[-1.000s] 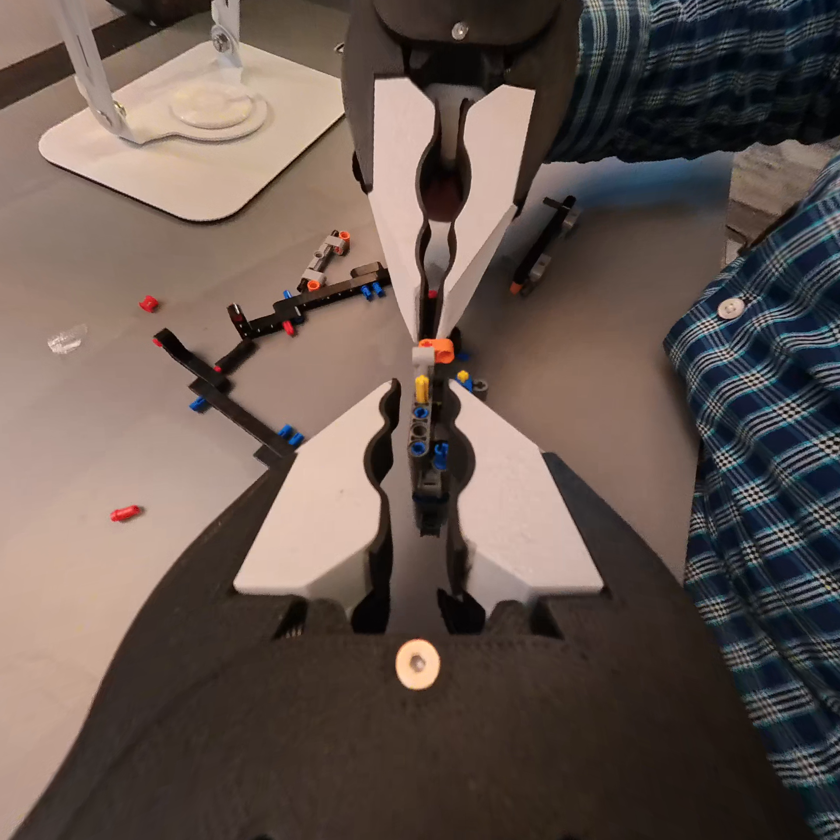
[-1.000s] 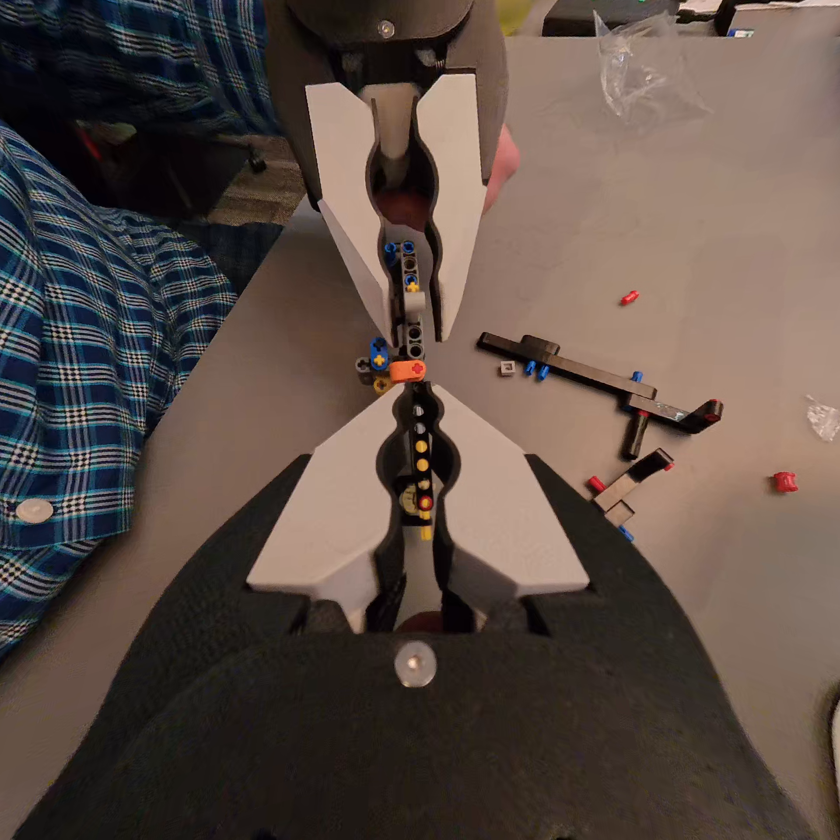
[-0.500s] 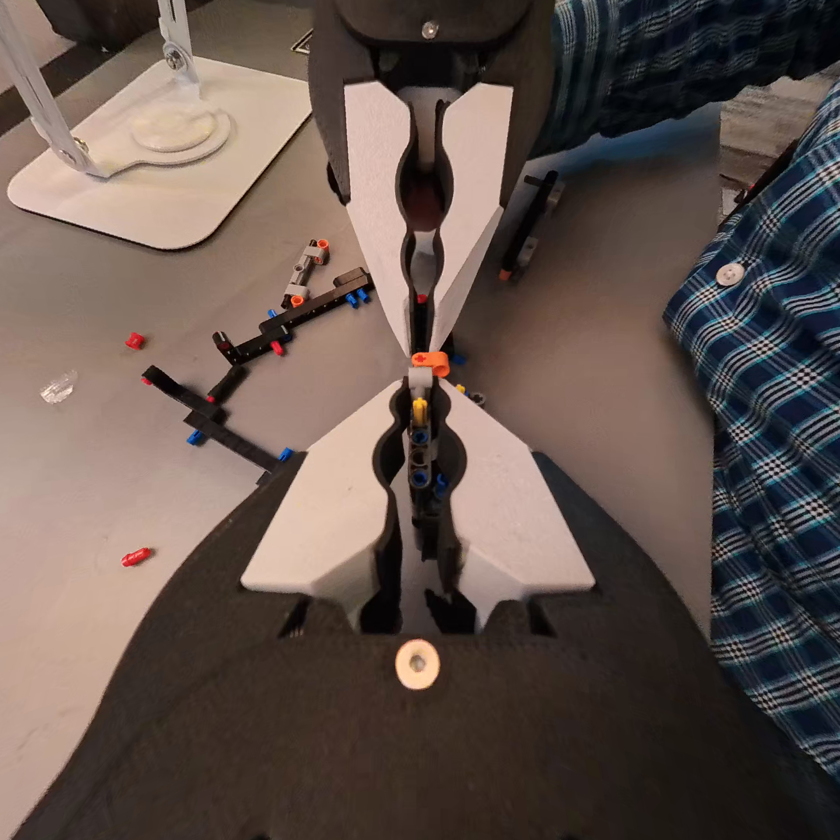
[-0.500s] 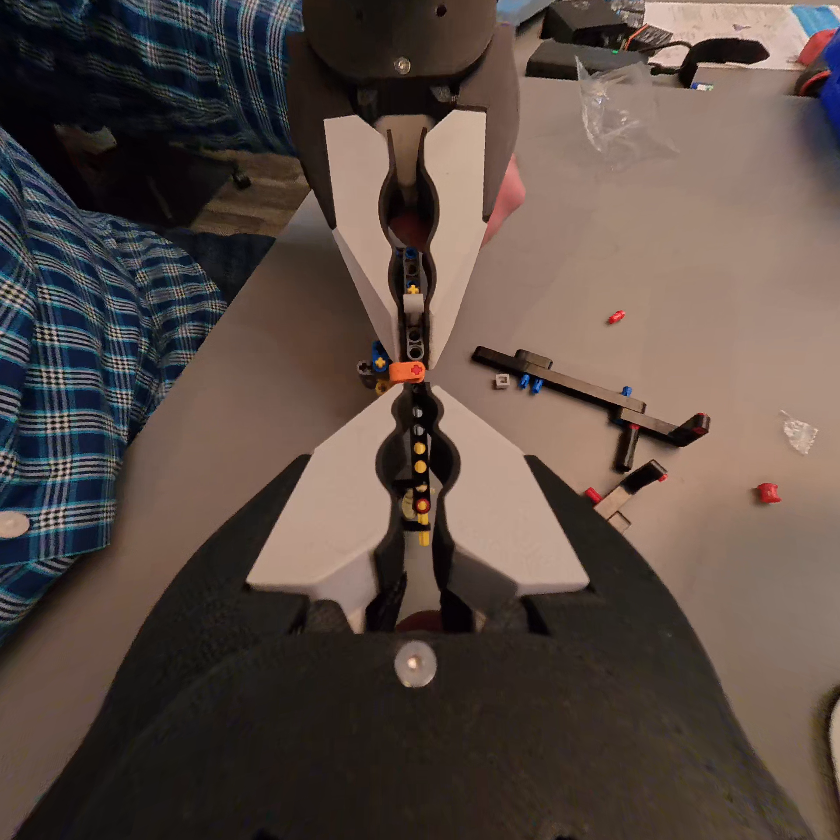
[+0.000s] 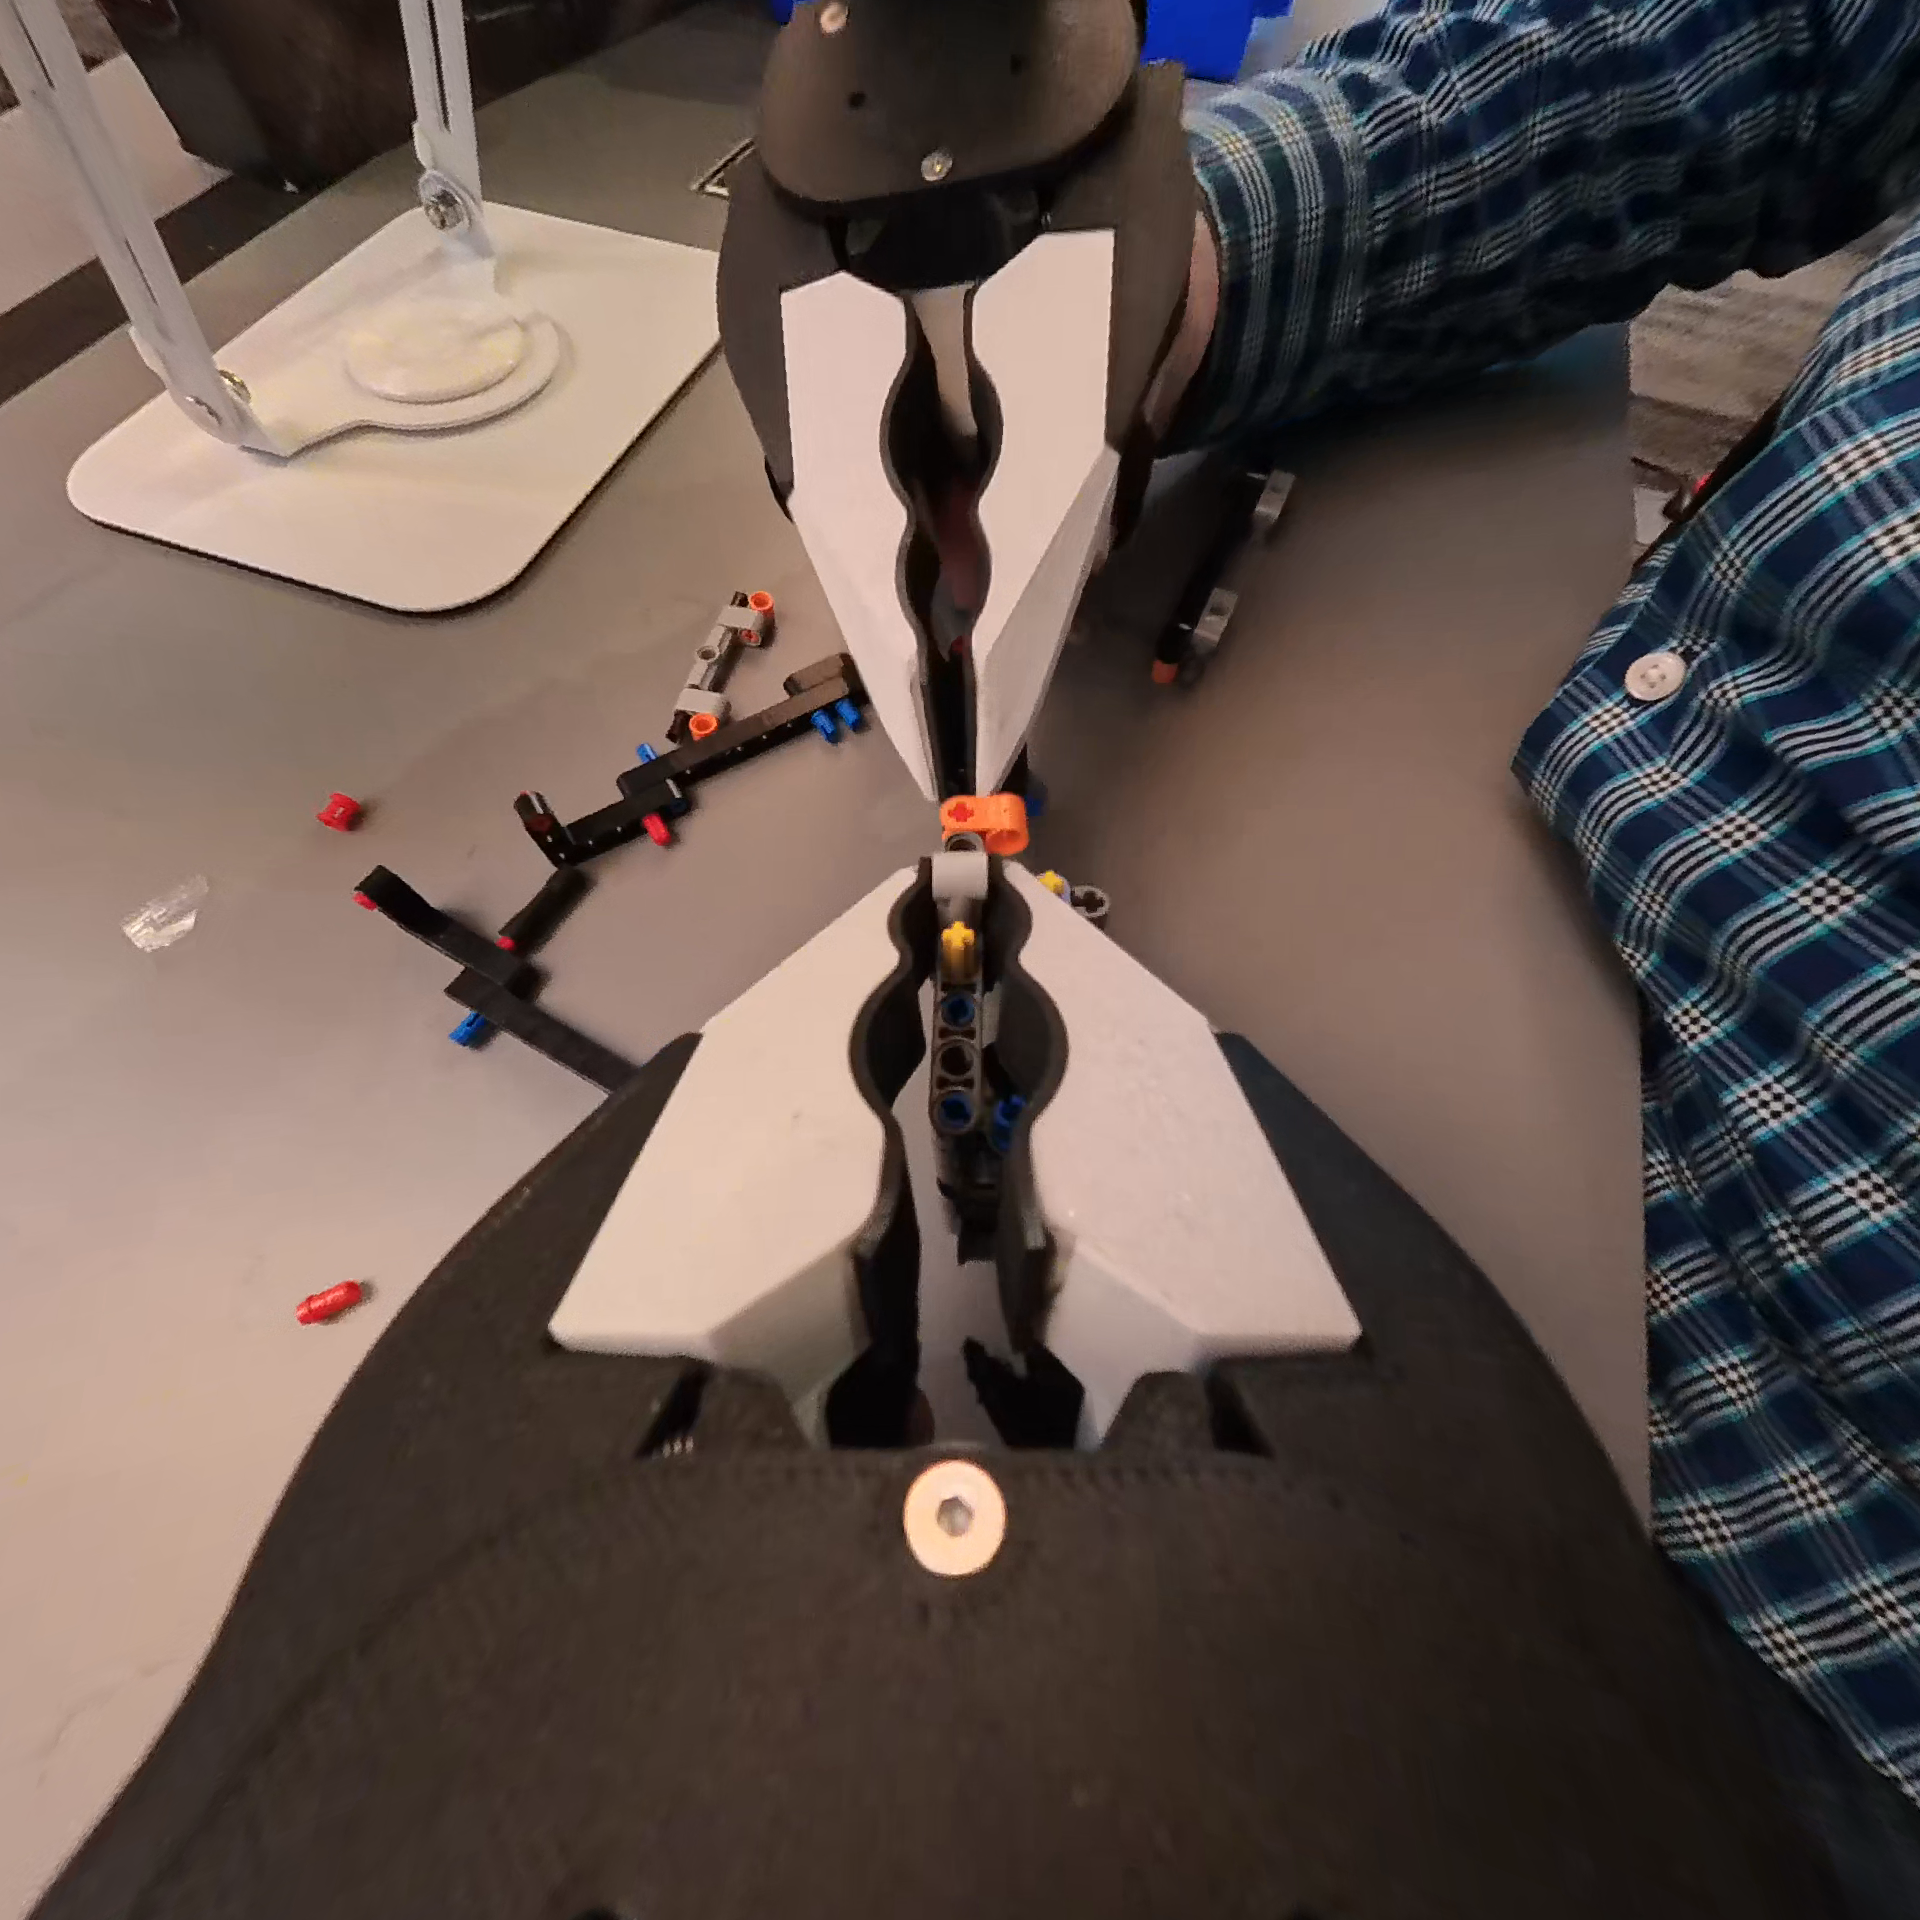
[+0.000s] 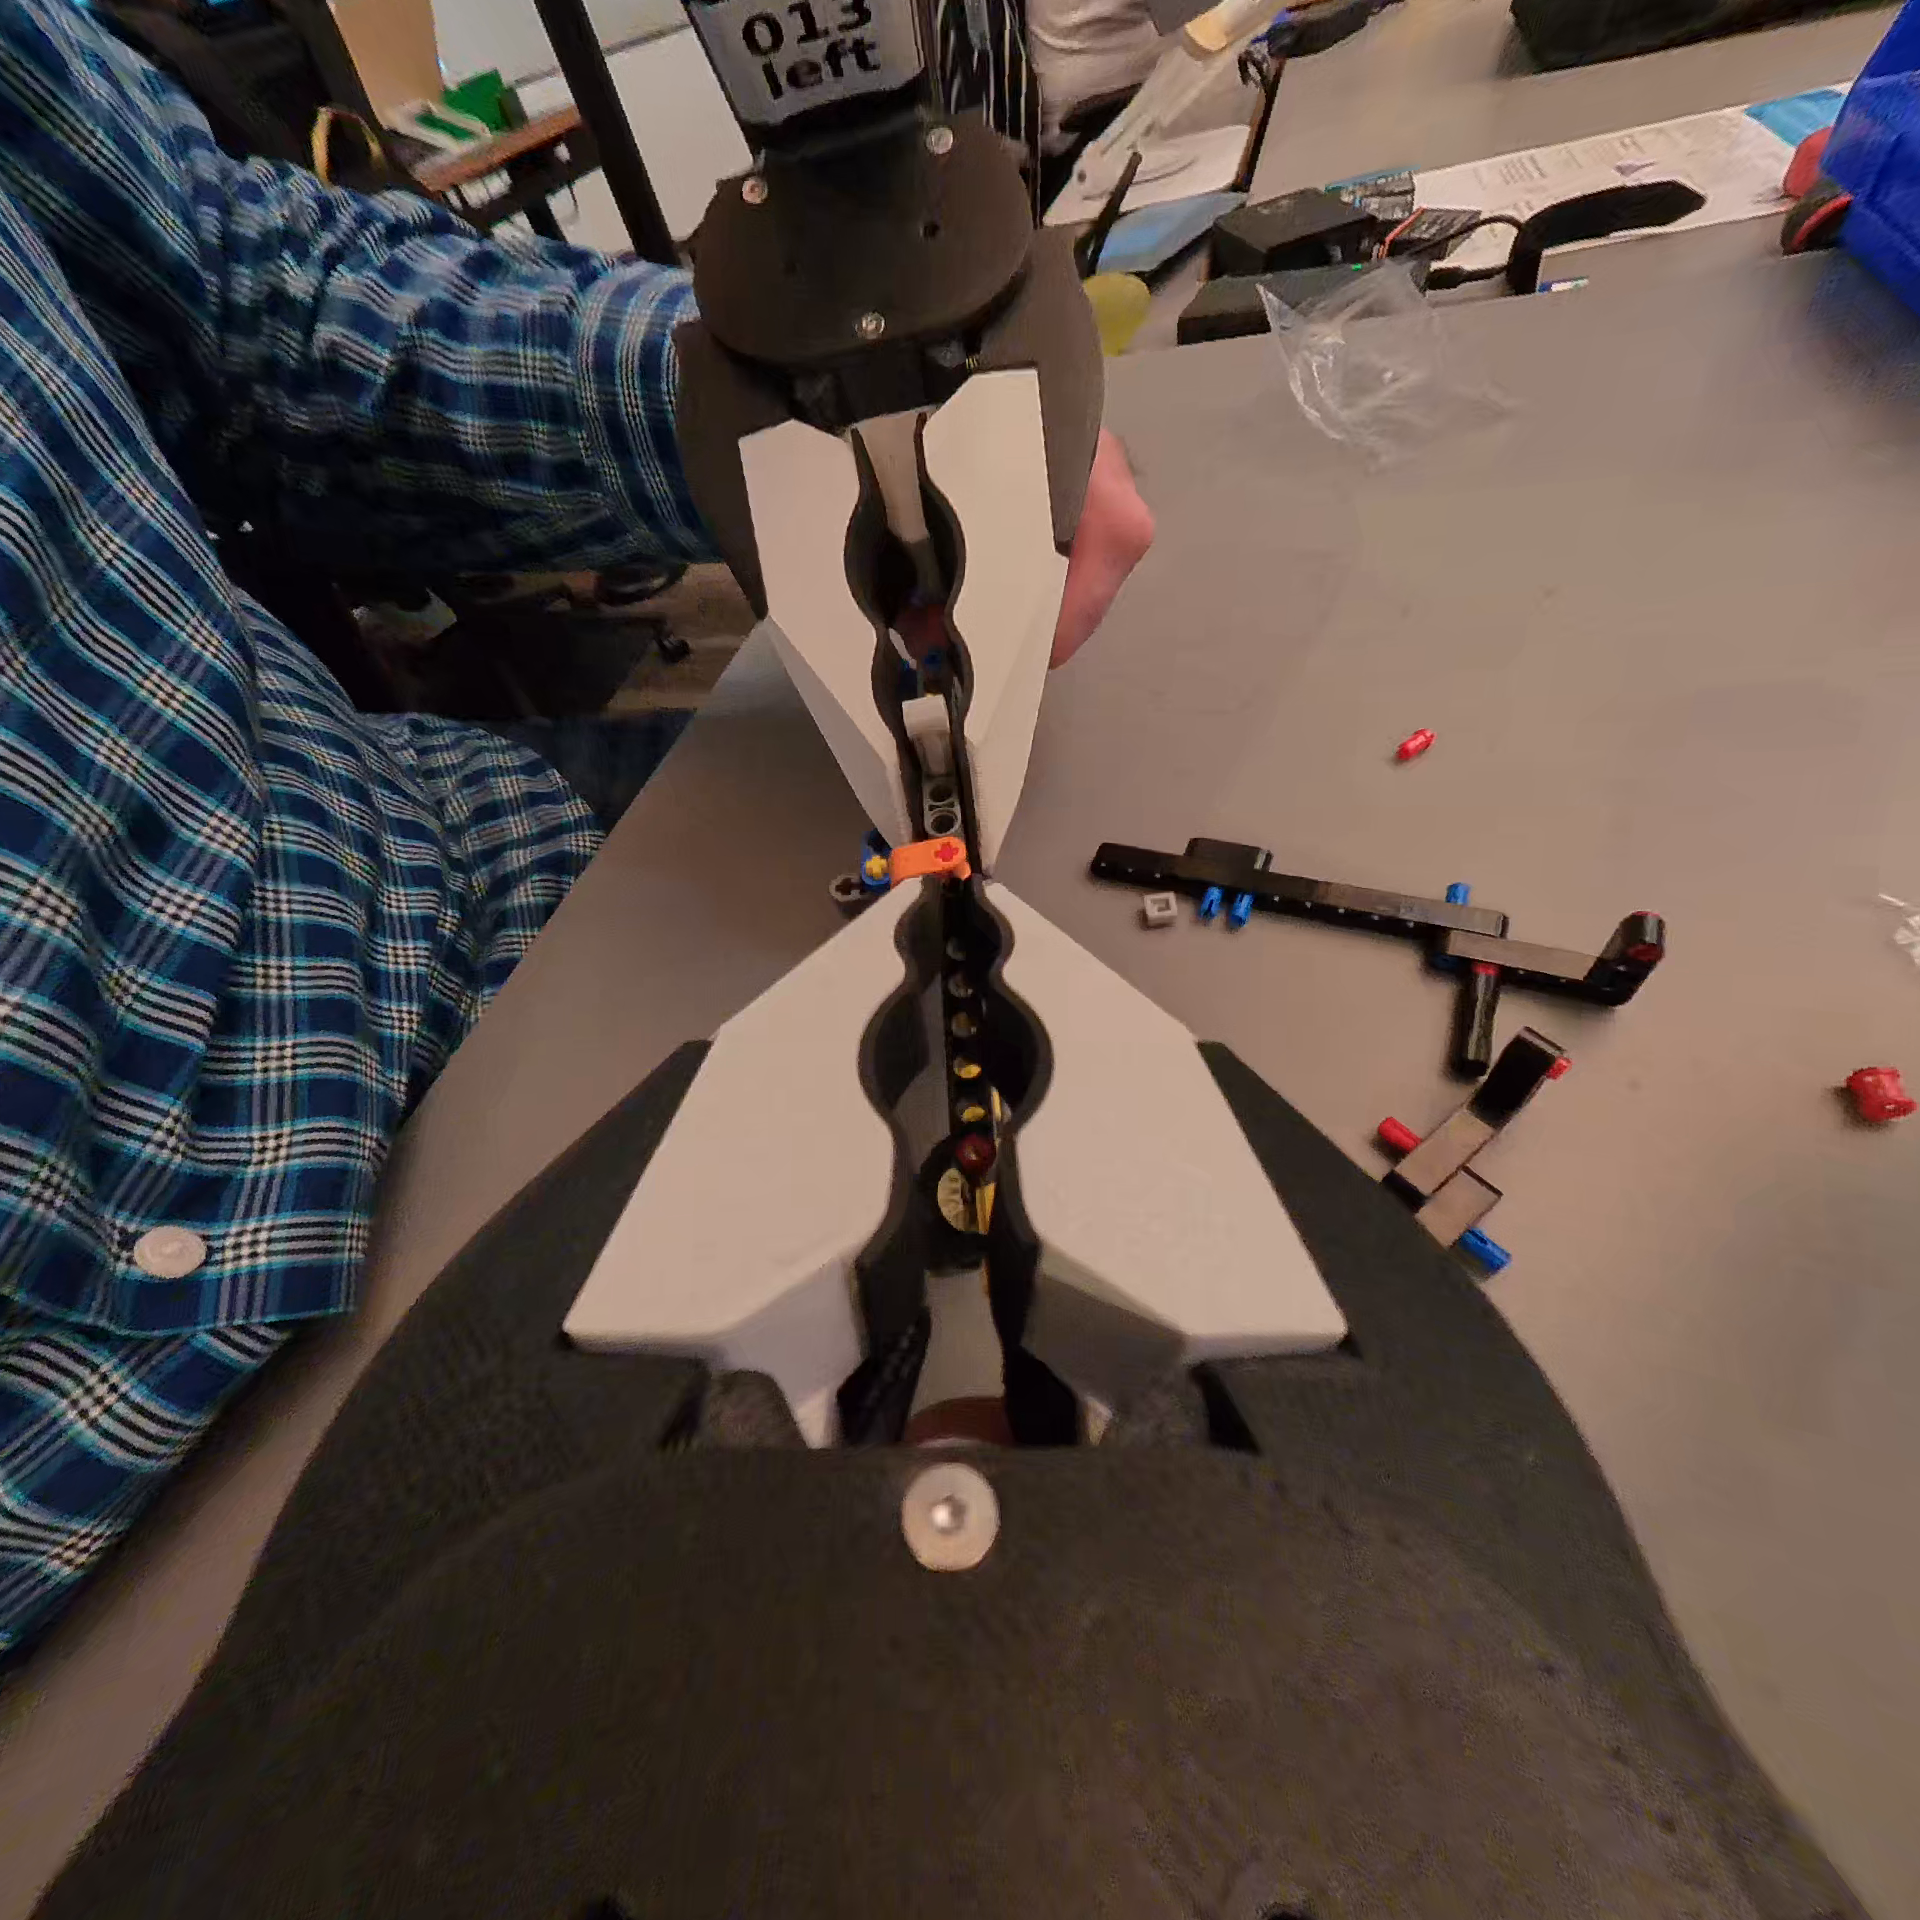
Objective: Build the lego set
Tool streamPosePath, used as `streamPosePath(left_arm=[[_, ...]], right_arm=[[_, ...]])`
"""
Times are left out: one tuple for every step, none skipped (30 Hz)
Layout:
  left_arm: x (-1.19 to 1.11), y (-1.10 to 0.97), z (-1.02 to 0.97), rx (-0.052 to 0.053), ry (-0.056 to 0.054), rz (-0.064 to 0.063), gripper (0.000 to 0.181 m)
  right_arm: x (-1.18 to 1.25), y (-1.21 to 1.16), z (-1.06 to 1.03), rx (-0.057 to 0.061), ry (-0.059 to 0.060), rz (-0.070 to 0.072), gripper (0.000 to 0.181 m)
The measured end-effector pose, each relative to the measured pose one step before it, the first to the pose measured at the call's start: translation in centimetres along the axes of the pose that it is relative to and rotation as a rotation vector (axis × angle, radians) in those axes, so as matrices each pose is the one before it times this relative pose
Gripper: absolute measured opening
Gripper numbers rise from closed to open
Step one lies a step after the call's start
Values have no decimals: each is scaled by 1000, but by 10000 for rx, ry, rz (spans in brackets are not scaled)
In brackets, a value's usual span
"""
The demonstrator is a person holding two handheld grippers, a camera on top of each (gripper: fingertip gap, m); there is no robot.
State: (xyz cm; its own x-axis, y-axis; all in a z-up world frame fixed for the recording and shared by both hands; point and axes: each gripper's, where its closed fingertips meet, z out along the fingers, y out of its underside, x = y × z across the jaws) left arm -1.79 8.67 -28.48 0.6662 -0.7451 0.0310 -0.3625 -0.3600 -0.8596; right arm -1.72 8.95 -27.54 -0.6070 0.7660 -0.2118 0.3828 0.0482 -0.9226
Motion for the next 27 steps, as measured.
streamPosePath(left_arm=[[-51,-186,-71,31,-20,50,7],[-35,-115,-17,-25,-51,87,7],[-51,-88,25,-7,-57,96,7],[-74,-114,-22,23,-47,61,7],[-1,-72,-8,-30,-22,83,7],[-34,-112,23,-20,-52,55,7],[-47,-115,-17,45,-28,10,7],[16,97,45,-66,33,-13,7],[-49,92,68,-40,-22,32,7],[-28,-77,22,56,24,-104,7],[-1,75,72,-73,9,22,7],[40,119,88,-119,20,30,7],[7,245,133,-108,48,-73,5],[60,860,431,-399,-12,127,7],[22,-166,146,46,55,-190,7],[-130,-58,-3,-141,-142,205,7],[-115,87,-120,-129,-71,76,6],[74,59,-114,73,97,-104,6],[66,-40,-2,156,70,-181,6],[134,-132,66,104,107,-128,6],[76,-75,131,-3,40,-43,6],[-24,-61,92,-67,-36,49,6],[-4,-29,19,-25,36,-47,6],[42,-22,-63,71,140,-205,6],[-32,-81,-111,152,111,-271,6],[-182,-120,-102,166,-12,-234,6],[-30,-17,-44,38,70,-198,6]], right_arm=[[-17,-215,-83,151,-79,147,0],[5,-173,-89,129,-91,158,0],[23,-86,-84,73,-78,119,0],[30,-123,-80,90,-46,124,0],[-6,-100,-53,84,-55,122,0],[-28,-83,-70,76,-66,59,0],[14,-149,-96,104,-23,63,0],[-7,0,-3,12,3,3,0],[40,73,37,-65,106,-162,0],[29,-37,-23,-3,105,-186,0],[9,-4,-26,-36,102,-207,0],[-16,114,36,-169,198,-413,0],[-19,-132,-49,-73,184,-340,1],[-381,-1995,-555,900,-103,-26,0],[105,-1893,-492,490,195,-331,0],[636,-506,-167,-330,464,-703,0],[294,367,-1,-481,124,-388,0],[-264,56,-70,-99,-162,-63,0],[-261,-37,-117,-123,-74,-86,0],[-75,-122,-165,-59,-41,30,0],[69,117,-161,16,-83,214,0],[266,378,-198,30,-13,310,0],[188,280,-284,91,-82,440,0],[223,338,-289,2,-15,400,0],[203,215,-333,36,-22,421,0],[28,35,-341,143,-222,663,1],[139,79,-348,125,-173,681,1]])
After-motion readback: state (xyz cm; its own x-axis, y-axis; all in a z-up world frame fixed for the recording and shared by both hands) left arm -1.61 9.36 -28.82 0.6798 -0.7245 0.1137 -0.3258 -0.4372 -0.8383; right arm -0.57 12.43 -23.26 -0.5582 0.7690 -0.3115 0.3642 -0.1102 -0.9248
